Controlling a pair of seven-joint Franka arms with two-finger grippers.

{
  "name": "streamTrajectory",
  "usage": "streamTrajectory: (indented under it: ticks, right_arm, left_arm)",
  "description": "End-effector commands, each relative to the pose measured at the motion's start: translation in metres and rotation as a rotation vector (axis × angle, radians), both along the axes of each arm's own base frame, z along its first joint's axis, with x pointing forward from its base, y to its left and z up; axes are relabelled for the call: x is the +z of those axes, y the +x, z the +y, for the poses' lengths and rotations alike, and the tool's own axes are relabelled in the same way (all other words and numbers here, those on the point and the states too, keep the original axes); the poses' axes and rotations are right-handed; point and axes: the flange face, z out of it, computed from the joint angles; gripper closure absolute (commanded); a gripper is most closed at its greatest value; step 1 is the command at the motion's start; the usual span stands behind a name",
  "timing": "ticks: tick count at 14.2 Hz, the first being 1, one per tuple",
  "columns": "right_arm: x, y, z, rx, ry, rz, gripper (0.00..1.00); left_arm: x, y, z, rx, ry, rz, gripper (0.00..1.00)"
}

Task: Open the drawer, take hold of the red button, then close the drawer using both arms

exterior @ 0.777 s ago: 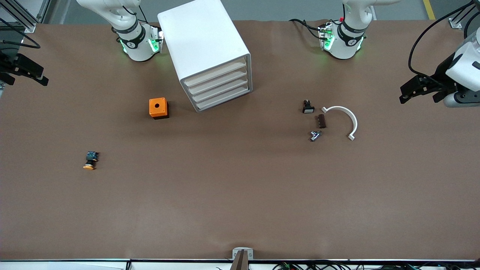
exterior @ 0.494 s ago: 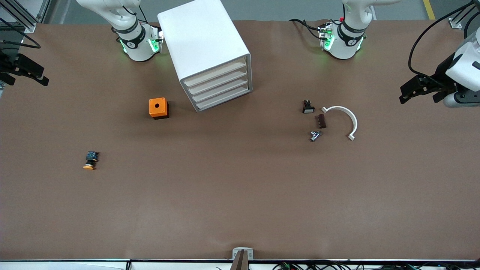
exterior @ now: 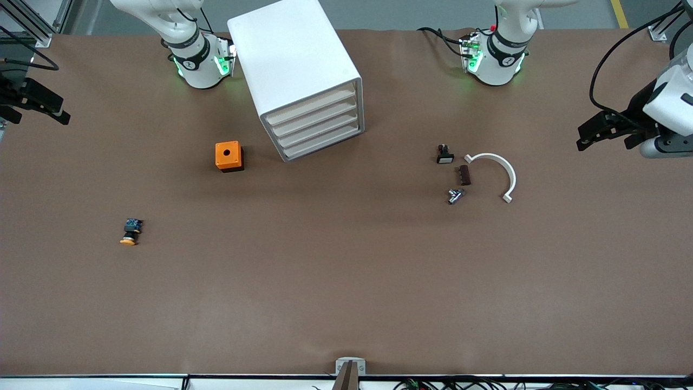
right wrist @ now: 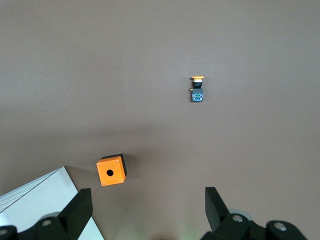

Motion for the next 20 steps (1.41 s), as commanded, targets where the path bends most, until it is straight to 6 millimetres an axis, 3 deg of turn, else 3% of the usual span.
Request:
streamTrajectory:
  ticks: [1, 3, 5, 9, 10, 14, 17, 20]
  right_arm:
    - [0.002, -0.007, 0.002, 0.007, 0.004, -0.013, 0.00]
    - [0.002, -0.007, 0.002, 0.008, 0.004, -0.013, 0.00]
    - [0.002, -0.007, 0.002, 0.007, 0.004, -0.013, 0.00]
    - [0.001, -0.007, 0.002, 0.009, 0.004, -0.011, 0.00]
    - [0.002, -0.007, 0.002, 0.008, 0.004, -0.013, 0.00]
    - [0.002, -0.007, 0.004, 0.012, 0.004, -0.013, 0.00]
    - [-0.001, -0.008, 0.004, 0.015, 0.005, 0.003, 0.00]
    - [-0.001, -0.008, 0.004, 0.021, 0.007, 0.002, 0.00]
  left_arm:
    - [-0.019, 0.008, 0.001, 0.007, 0.007, 0.077, 0.00]
    - [-0.035, 0.015, -0.004, 0.045, 0.012, 0.107, 0.00]
    - [-0.060, 0.023, -0.024, 0.098, 0.029, 0.150, 0.00]
    - [-0.112, 0.049, -0.095, 0.167, 0.067, 0.215, 0.00]
    - [-0.126, 0.050, -0.123, 0.209, 0.086, 0.228, 0.00]
    - [-0.187, 0.059, -0.196, 0.384, 0.161, 0.277, 0.00]
    - [-0.222, 0.057, -0.240, 0.509, 0.215, 0.290, 0.00]
    - [-0.257, 0.037, -0.282, 0.661, 0.293, 0.342, 0.00]
